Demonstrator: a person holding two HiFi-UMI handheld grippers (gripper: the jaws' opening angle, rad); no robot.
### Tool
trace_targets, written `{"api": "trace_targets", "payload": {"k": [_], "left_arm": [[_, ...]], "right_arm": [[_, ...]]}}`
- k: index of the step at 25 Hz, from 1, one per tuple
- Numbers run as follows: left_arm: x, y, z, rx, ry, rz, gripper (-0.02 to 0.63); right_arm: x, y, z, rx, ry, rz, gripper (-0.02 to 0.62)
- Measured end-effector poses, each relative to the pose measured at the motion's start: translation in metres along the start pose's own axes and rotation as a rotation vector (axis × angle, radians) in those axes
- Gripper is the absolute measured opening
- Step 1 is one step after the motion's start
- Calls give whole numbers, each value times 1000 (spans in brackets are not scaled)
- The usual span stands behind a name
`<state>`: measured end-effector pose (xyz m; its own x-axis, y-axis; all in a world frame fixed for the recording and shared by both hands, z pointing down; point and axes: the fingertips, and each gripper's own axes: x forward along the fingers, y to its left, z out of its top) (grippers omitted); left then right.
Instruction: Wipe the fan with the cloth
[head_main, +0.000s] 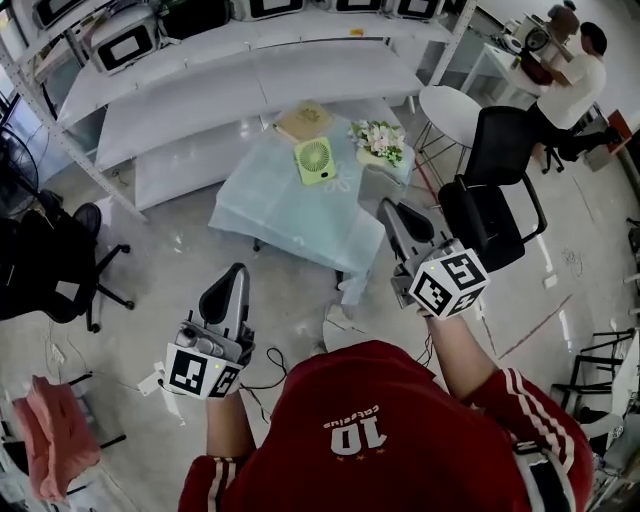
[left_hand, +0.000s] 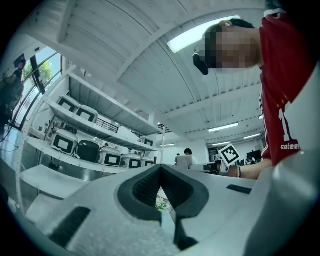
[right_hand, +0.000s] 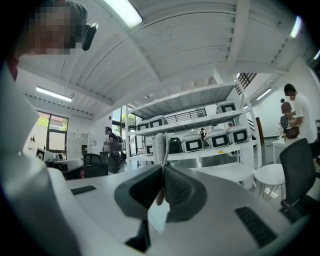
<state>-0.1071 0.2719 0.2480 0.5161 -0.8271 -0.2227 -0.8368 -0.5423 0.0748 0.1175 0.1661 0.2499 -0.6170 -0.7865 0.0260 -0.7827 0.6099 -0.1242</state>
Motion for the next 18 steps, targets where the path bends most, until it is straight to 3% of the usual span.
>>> {"api": "trace_targets", "payload": {"k": [5, 11, 15, 18], "left_arm": [[16, 19, -5, -31, 7, 17, 0], [52, 53, -18, -71, 37, 17, 2], [98, 74, -32, -70, 56, -17, 2], [142, 89, -47, -109, 90, -71, 2]], "right_arm": [[22, -13, -12, 71, -14, 2, 14], [68, -44, -29, 73, 27, -40, 15], [108, -80, -36, 63, 37, -63, 15], [137, -112, -52, 114, 58, -88, 15]]}}
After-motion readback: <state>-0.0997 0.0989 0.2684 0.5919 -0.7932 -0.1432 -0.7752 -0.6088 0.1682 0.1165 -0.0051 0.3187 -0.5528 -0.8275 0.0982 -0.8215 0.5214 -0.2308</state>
